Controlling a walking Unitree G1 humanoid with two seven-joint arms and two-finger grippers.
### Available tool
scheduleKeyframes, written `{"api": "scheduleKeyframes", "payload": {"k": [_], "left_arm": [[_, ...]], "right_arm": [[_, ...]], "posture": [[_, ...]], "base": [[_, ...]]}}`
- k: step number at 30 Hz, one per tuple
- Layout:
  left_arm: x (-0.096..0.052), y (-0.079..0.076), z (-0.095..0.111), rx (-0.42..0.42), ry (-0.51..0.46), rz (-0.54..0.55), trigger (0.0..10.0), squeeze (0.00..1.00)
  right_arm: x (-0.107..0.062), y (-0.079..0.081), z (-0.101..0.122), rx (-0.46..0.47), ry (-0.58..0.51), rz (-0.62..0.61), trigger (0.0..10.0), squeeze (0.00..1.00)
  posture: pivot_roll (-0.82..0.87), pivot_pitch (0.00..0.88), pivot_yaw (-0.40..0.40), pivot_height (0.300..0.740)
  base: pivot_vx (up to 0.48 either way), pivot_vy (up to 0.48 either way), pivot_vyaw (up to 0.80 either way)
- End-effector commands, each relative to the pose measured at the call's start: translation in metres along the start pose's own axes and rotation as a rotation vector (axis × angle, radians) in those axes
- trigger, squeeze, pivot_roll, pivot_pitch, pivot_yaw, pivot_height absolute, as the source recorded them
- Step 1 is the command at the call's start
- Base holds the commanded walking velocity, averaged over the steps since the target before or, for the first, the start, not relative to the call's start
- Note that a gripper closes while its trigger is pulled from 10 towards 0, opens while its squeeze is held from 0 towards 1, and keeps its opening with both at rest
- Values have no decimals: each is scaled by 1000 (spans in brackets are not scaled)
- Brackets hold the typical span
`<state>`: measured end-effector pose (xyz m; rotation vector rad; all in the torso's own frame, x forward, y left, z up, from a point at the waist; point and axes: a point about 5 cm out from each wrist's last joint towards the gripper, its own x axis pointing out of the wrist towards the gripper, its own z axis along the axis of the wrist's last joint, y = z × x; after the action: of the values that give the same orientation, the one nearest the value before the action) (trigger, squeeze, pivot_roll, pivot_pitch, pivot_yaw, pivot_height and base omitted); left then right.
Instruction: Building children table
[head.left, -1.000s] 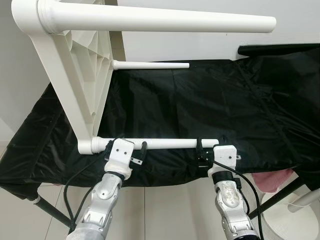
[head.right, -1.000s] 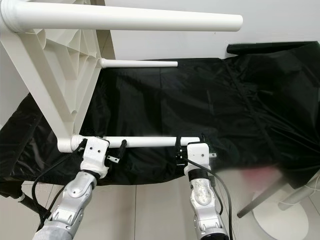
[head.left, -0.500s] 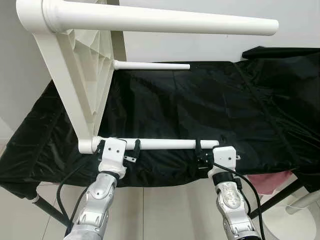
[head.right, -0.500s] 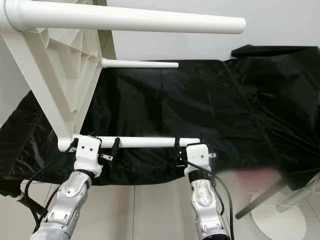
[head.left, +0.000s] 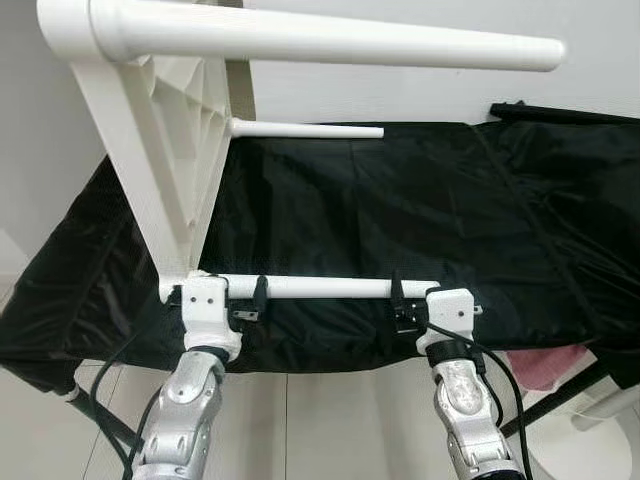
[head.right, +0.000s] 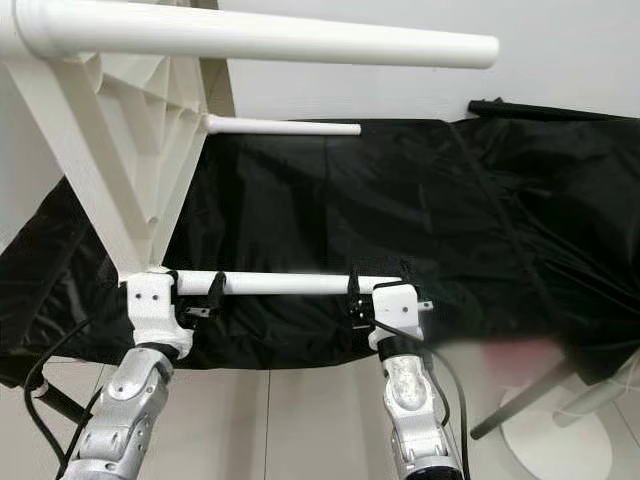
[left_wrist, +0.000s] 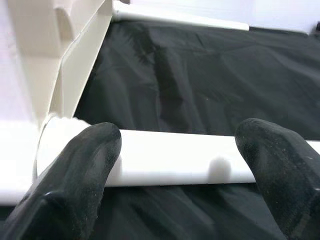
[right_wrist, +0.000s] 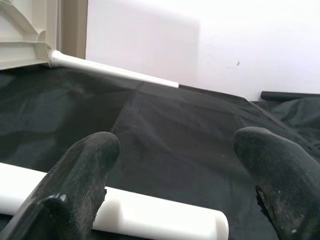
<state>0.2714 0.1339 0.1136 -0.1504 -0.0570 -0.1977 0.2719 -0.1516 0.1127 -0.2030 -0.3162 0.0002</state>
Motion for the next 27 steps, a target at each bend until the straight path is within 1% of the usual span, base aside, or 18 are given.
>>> {"api": "scheduleKeyframes", "payload": {"k": [1, 2, 4, 6, 8, 9, 10, 11, 12, 13, 14, 15, 16, 18, 19, 25, 27], "left_arm": [[-3, -9, -3, -61, 38, -78, 10000, 0], [-5, -16, -3, -108, 52, -101, 10000, 0], [-5, -16, -3, -108, 52, -101, 10000, 0], [-7, -26, 0, -181, 66, -126, 10000, 0], [-7, -26, 0, -181, 66, -126, 10000, 0], [-7, -28, 1, -200, 70, -131, 10000, 0], [-7, -28, 1, -200, 70, -131, 10000, 0], [-9, -27, 0, -250, 93, -136, 10000, 0], [-9, -27, 0, -250, 93, -136, 10000, 0], [-12, -24, 0, -290, 112, -125, 10000, 0], [-12, -24, 0, -290, 112, -125, 10000, 0], [-14, -23, 0, -328, 126, -121, 10000, 0], [-14, -23, 0, -328, 126, -121, 10000, 0], [-15, -22, 3, -408, 134, -110, 10000, 0], [-15, -23, 3, -432, 142, -109, 10000, 0], [-12, -20, 2, -471, 168, -84, 10000, 0], [-12, -21, 1, -484, 182, -79, 10000, 0]], "right_arm": [[4, -1, 1, 2, 2, 4, 10000, 0], [6, -3, 1, -4, -3, 6, 10000, 0], [6, -3, 1, -4, -3, 6, 10000, 0], [10, -5, 2, -12, -8, 11, 10000, 0], [10, -5, 2, -12, -8, 11, 10000, 0], [11, -6, 2, -14, -9, 12, 10000, 0], [11, -6, 2, -14, -9, 12, 10000, 0], [10, -5, 2, -11, -8, 11, 10000, 0], [10, -5, 2, -11, -8, 11, 10000, 0], [9, -3, 2, -7, -6, 14, 10000, 0], [9, -3, 2, -7, -6, 14, 10000, 0], [7, -1, 2, -2, -5, 19, 10000, 0], [7, -1, 2, -2, -5, 19, 10000, 0], [7, 2, 5, 3, -13, 22, 10000, 0], [8, 2, 8, -1, -25, 21, 10000, 0], [11, 1, 15, -22, -66, 25, 10000, 0], [13, -4, 20, -61, -95, 17, 10000, 0]], "posture": [[15, 0, 23, 740], [19, 2, 22, 740], [19, 2, 22, 740], [28, 17, 24, 740], [28, 17, 24, 740], [28, 17, 24, 740], [28, 17, 24, 740], [37, 19, 21, 740], [37, 19, 21, 740], [38, 21, 24, 740], [38, 21, 24, 740], [40, 19, 24, 740], [40, 19, 24, 740], [39, 19, 22, 740], [38, 19, 20, 740], [29, 14, 15, 740], [29, 14, 15, 740]], "base": [[0, 0, 0], [0, 0, 0], [0, 0, 0], [0, 0, 0], [0, 0, 0], [0, 0, 0], [0, 0, 0], [0, 0, 0], [0, 0, 0], [0, 0, 0], [0, 0, 0], [0, 0, 0], [0, 0, 0], [0, 0, 0], [0, 0, 0], [0, 0, 0], [0, 0, 0]]}}
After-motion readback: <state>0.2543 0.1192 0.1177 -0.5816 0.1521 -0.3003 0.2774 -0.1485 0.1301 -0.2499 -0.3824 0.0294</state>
